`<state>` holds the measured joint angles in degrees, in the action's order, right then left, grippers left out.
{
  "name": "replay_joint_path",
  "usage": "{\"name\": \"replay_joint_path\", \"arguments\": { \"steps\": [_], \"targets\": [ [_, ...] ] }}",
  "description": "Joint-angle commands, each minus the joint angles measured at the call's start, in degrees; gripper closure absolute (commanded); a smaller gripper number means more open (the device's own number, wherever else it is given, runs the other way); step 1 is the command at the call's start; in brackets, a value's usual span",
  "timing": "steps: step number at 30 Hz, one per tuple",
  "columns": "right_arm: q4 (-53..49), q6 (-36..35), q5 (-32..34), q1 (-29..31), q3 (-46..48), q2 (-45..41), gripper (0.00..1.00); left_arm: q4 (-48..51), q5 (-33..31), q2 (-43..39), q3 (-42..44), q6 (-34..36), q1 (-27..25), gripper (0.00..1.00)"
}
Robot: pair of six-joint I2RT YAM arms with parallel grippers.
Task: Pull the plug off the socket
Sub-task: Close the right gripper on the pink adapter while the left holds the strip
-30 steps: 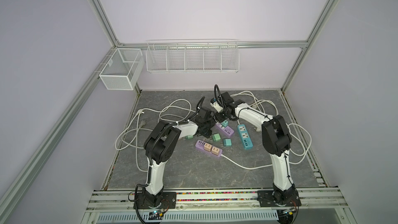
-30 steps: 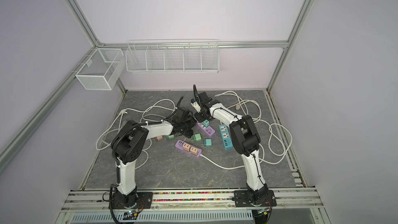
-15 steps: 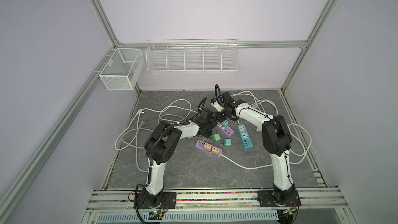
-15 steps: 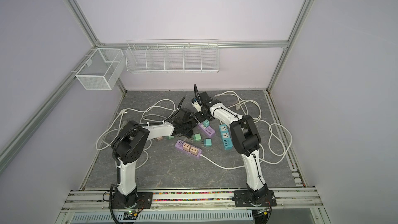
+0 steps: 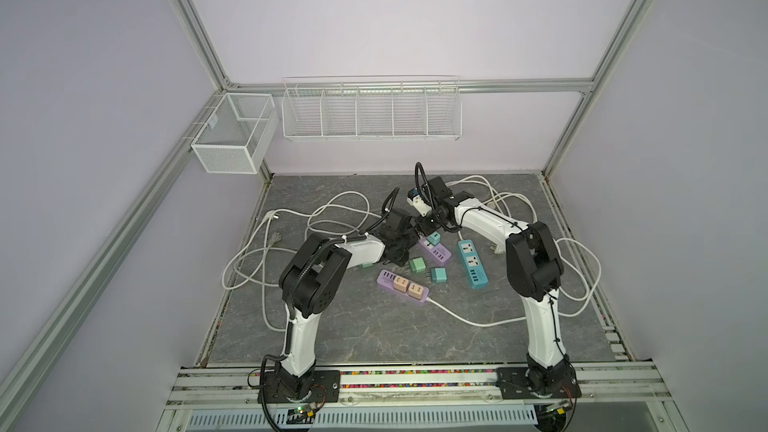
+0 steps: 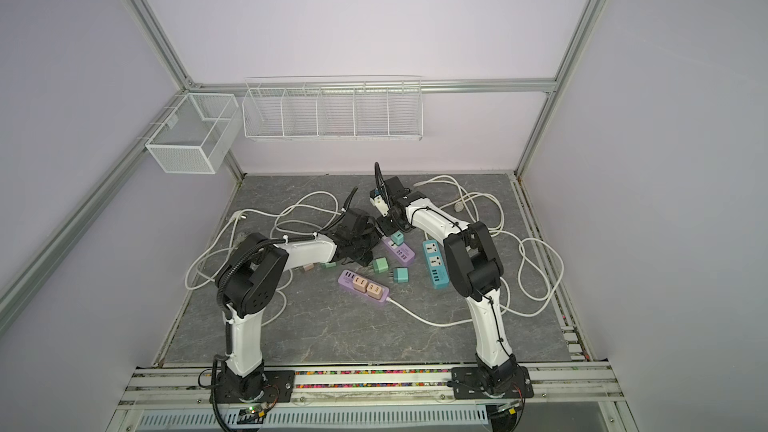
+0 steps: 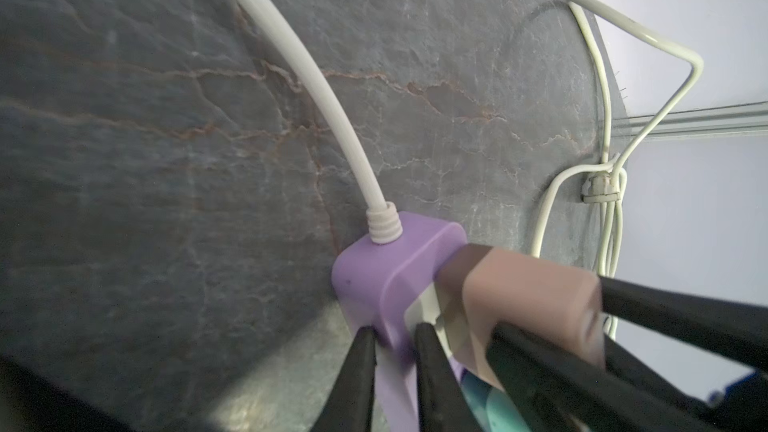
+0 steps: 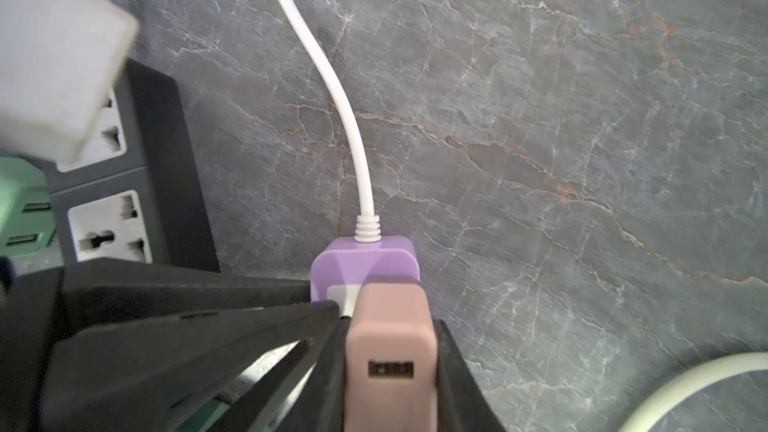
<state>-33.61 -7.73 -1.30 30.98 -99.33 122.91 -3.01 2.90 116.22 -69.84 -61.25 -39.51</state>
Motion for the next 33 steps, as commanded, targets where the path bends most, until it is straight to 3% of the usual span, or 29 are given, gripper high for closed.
{"name": "replay_joint_path", "arguments": {
  "steps": [1, 12, 19, 27, 33],
  "targets": [
    [-0.7, -0.8, 1.3, 0.0, -2.0, -3.0, 0.73, 9.2, -0.3, 2.9, 2.3, -0.4, -0.6, 0.81],
    [-0.2, -1.0, 1.8, -0.9, -2.3, -3.3, 0.74, 9.0, -0.3, 3.0, 2.4, -0.4, -0.8, 0.82],
    [0.2, 0.7, -2.1, -0.1, -1.6, -3.3, 0.74, 8.4, -0.2, 2.6, 3.0, -0.3, -0.7, 0.82],
    [1.1, 0.3, 0.5, -1.7, -0.4, -5.4, 0.74, 7.6, 0.4, 2.9, 3.3, -2.2, -0.8, 0.82],
    [3.3, 1.1, -4.2, 0.1, 1.8, -6.9, 0.74, 7.6, -0.8, 2.4, 4.0, -2.7, -0.8, 0.82]
  ]
}}
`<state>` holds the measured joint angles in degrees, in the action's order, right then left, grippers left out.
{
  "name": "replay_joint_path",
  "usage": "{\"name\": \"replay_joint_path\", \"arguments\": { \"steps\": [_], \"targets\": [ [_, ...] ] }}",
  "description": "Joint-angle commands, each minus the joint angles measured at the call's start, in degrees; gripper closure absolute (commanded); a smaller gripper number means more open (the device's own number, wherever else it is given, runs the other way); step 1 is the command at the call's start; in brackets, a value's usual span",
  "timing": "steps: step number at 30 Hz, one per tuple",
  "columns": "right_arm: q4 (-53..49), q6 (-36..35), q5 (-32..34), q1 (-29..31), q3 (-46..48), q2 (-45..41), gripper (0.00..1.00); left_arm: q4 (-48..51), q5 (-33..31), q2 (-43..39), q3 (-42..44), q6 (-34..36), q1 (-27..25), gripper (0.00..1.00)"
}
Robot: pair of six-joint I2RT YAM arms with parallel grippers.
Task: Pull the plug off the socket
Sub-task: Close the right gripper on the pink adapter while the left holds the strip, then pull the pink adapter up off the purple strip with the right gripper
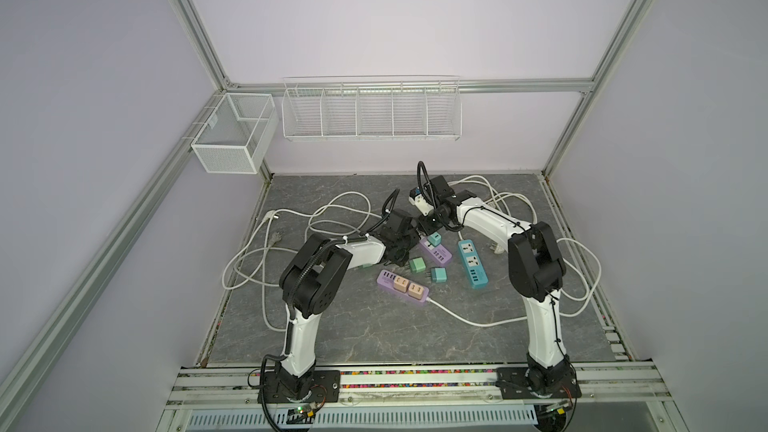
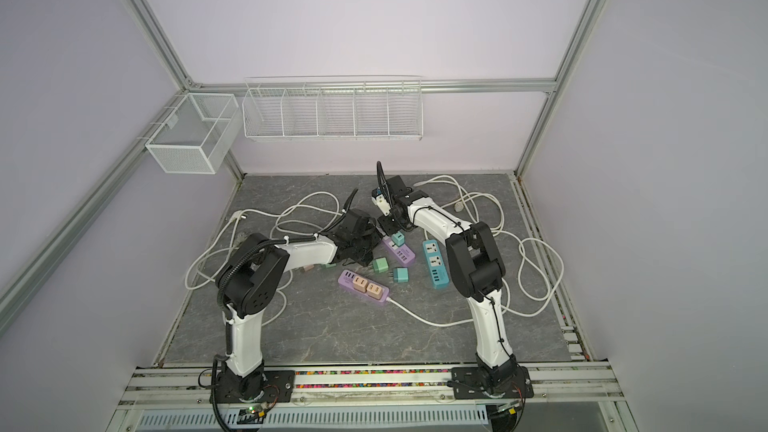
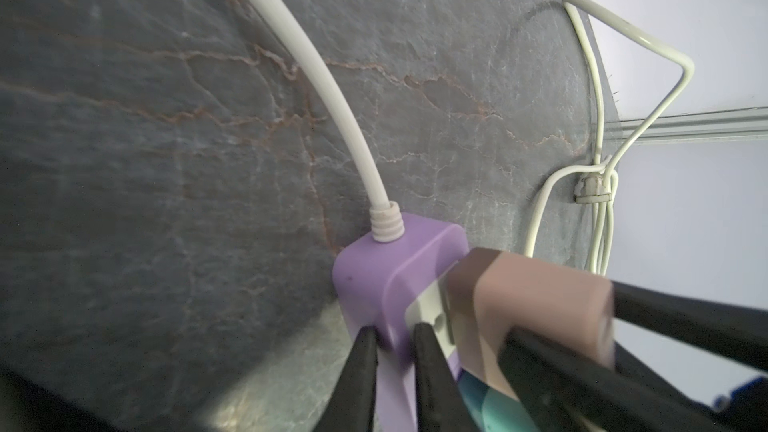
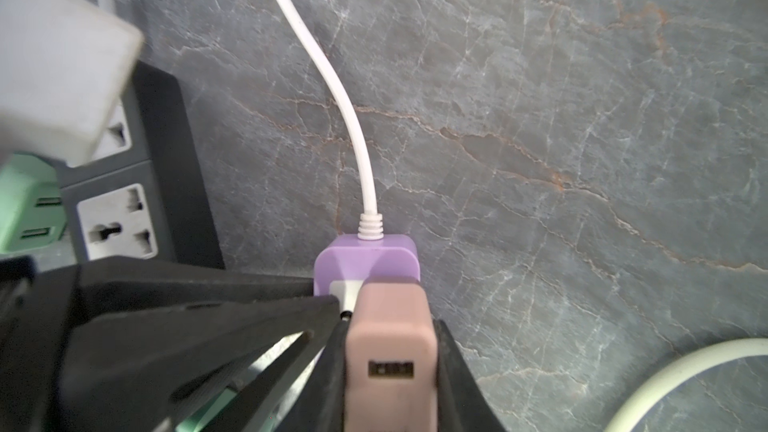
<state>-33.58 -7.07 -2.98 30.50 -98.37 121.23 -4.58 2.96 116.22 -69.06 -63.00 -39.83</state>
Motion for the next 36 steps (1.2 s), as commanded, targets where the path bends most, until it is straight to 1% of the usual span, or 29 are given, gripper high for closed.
{"name": "replay_joint_path", "arguments": {
  "steps": [1, 4, 6, 8, 10, 14, 18, 19, 20, 21, 26, 30, 33, 36],
  "targets": [
    [3.5, 0.4, -2.2, 1.0, 1.0, -5.3, 0.74, 9.4, -0.9, 2.6, 3.1, -0.9, -0.5, 0.82],
    [3.5, 0.0, -0.3, 1.4, 0.8, -4.9, 0.74, 9.5, -0.7, 2.9, 3.1, -1.2, -0.5, 0.82],
    [3.0, -0.7, 1.5, 0.8, -0.1, -4.7, 0.74, 9.4, -0.8, 2.7, 3.1, -1.3, -0.5, 0.83],
    [2.3, -0.4, 1.8, -0.1, -1.0, -4.9, 0.75, 9.2, -0.8, 2.3, 3.2, -1.3, -0.5, 0.83],
    [2.1, 0.3, 1.8, -1.0, -1.1, -5.8, 0.75, 9.0, -0.8, 2.0, 3.1, -1.1, -0.5, 0.83],
    [2.5, 1.6, -0.9, -2.3, -0.2, -8.0, 0.75, 9.8, -0.4, 1.6, 1.4, 0.0, -0.5, 0.83],
    [3.5, 3.3, -0.8, -2.5, 1.9, -10.3, 0.75, 11.4, -0.1, 1.1, -0.9, 0.4, -0.5, 0.83],
    [3.7, 4.2, -1.3, -2.7, 2.3, -10.9, 0.75, 11.6, -0.3, 0.5, -1.4, 0.4, -0.5, 0.82],
    [3.5, 4.9, -1.8, -3.0, 2.6, -11.5, 0.75, 11.8, -0.5, 0.0, -1.8, 2.4, -0.5, 0.82],
    [3.5, 5.6, -2.1, -3.3, 3.0, -12.2, 0.75, 12.2, -0.9, -0.5, -2.2, 3.0, -0.6, 0.82],
    [7.2, 10.7, -6.1, -5.0, 8.4, -18.4, 0.75, 14.2, -2.6, -3.2, -4.1, 5.4, -0.3, 0.77],
    [8.7, 14.6, -8.8, -6.9, 11.0, -21.1, 0.75, 14.8, -3.5, -5.6, -4.7, 7.0, 0.1, 0.73],
    [12.1, 19.8, -12.0, -9.0, 14.0, -22.4, 0.76, 15.6, -4.4, -8.1, -4.5, 8.2, 0.4, 0.71],
    [15.7, 25.1, -15.2, -10.7, 17.0, -23.2, 0.76, 14.6, -5.4, -11.6, -2.6, 9.6, 0.3, 0.67]
  ]
}}
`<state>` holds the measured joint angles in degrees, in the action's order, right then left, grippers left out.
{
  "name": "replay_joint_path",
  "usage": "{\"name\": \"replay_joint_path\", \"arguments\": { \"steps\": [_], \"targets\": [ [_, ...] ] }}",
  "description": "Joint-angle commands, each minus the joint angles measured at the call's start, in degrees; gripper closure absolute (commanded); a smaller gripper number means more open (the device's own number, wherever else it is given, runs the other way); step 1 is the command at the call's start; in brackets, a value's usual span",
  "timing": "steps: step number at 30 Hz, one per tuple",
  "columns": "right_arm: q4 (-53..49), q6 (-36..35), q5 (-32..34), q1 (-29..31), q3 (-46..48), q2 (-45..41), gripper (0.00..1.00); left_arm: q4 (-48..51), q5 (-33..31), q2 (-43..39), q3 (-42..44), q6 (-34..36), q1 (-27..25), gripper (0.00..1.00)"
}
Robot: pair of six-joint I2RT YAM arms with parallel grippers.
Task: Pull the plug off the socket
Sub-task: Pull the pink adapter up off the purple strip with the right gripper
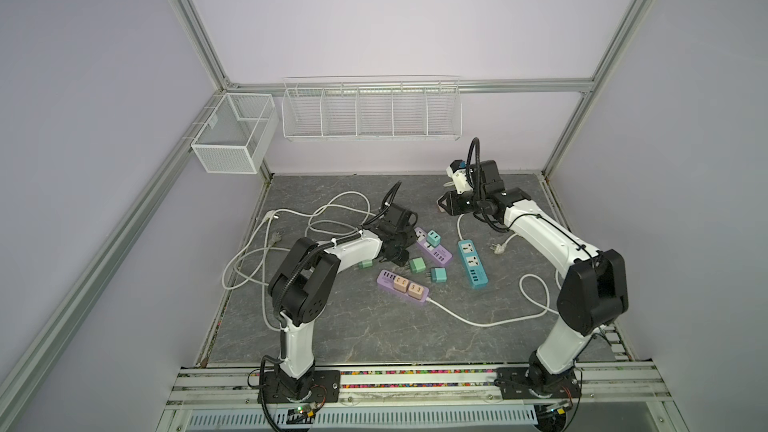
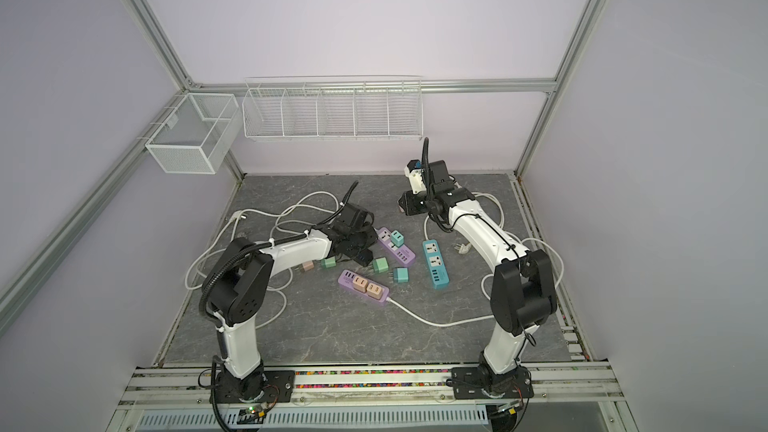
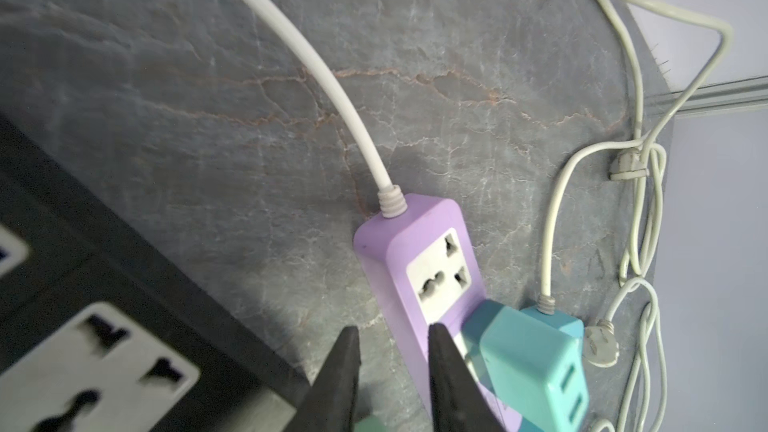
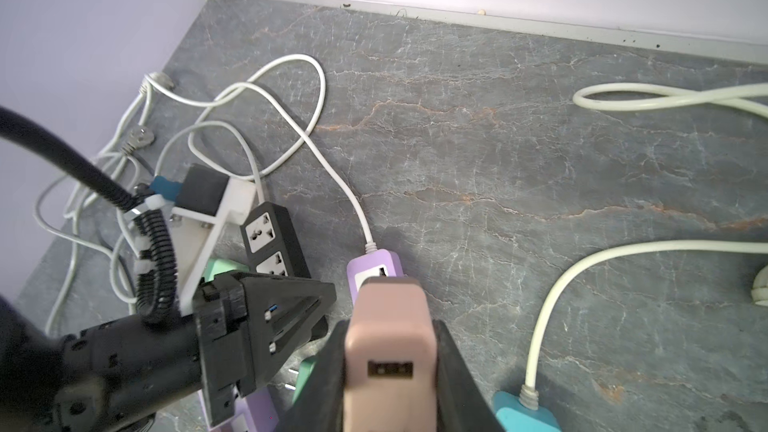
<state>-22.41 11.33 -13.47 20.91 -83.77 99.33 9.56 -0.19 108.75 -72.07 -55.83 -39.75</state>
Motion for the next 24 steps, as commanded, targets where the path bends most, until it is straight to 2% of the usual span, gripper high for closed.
{"name": "replay_joint_path", "arguments": {
  "steps": [1, 7, 13, 24],
  "targets": [
    [6.2, 8.3, -4.9, -1.6, 3.9, -1.6, 0.76, 0.6, -2.8, -5.1, 1.1, 2.9, 0.4, 0.66],
    [13.1, 14.2, -7.5, -4.4, 8.7, -1.2, 0.76, 0.5, -3.0, -9.8, 5.3, 4.9, 0.7, 0.63],
    [22.0, 23.5, -10.2, -7.8, 12.3, 2.6, 0.76, -3.4, 1.6, -12.2, 8.0, 5.1, 0.7, 0.61],
    [26.0, 27.3, -9.2, -7.6, 9.9, 11.7, 0.76, -2.6, -1.9, -15.2, 11.0, 7.2, -2.1, 0.53]
  ]
}}
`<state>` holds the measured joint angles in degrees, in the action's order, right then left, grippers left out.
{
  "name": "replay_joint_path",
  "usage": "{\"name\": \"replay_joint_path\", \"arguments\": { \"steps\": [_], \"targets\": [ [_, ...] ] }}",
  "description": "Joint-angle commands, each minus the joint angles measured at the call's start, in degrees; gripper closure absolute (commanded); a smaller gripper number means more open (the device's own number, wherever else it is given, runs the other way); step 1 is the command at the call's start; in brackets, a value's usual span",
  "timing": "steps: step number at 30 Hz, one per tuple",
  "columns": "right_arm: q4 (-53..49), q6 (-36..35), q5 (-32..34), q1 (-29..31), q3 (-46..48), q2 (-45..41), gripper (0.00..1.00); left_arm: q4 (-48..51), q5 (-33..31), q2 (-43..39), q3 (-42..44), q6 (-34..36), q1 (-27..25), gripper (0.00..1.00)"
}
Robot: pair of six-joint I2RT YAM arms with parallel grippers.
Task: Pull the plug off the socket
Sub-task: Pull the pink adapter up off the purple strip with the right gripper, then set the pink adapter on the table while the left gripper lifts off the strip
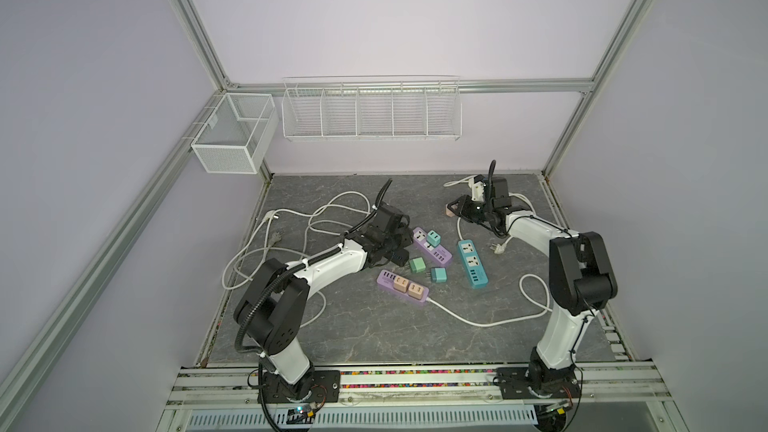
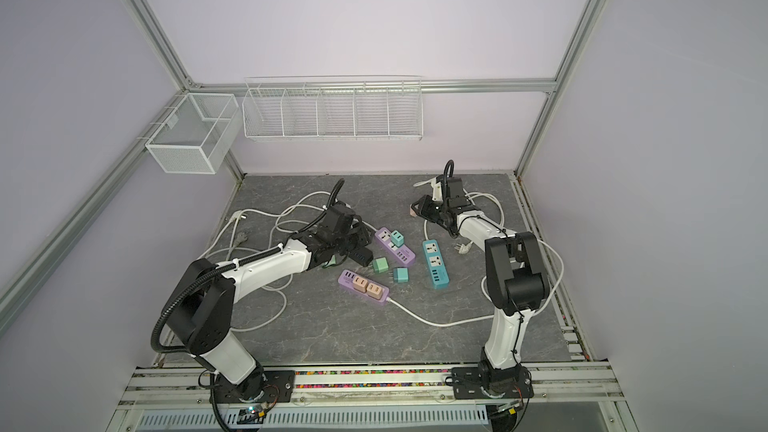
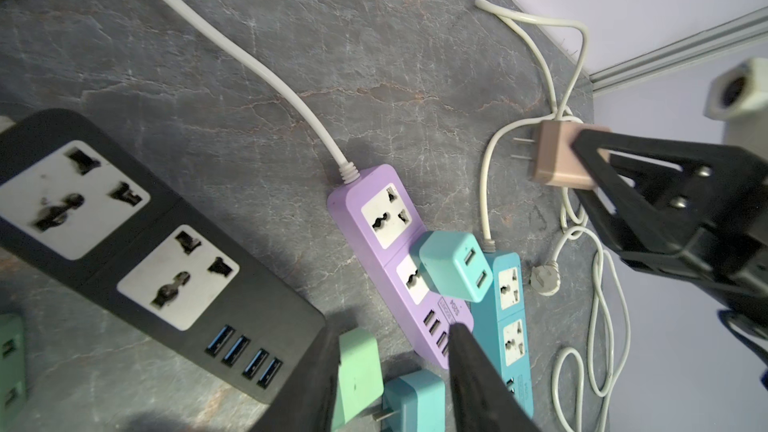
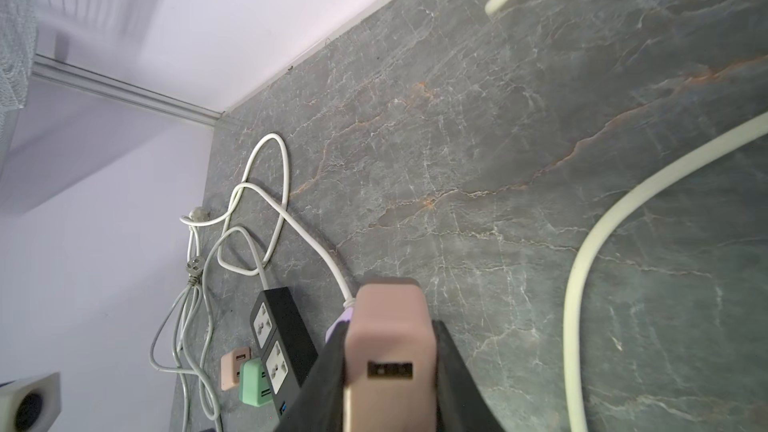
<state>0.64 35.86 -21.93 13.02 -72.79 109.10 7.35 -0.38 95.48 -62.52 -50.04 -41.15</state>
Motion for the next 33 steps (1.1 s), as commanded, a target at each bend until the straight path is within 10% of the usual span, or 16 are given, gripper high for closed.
{"name": "replay_joint_path", "arguments": {
  "steps": [1, 33],
  "targets": [
    [3.6, 3.4, -1.0, 0.3, -1.3, 2.7, 0.76, -1.3, -2.0, -2.6, 2.3, 1.6, -1.1, 0.51],
    [6.2, 6.3, -0.1, 1.9, -4.8, 13.6, 0.66, -1.7, -3.6, -4.1, 2.9, 0.7, -1.7, 0.41]
  ]
}}
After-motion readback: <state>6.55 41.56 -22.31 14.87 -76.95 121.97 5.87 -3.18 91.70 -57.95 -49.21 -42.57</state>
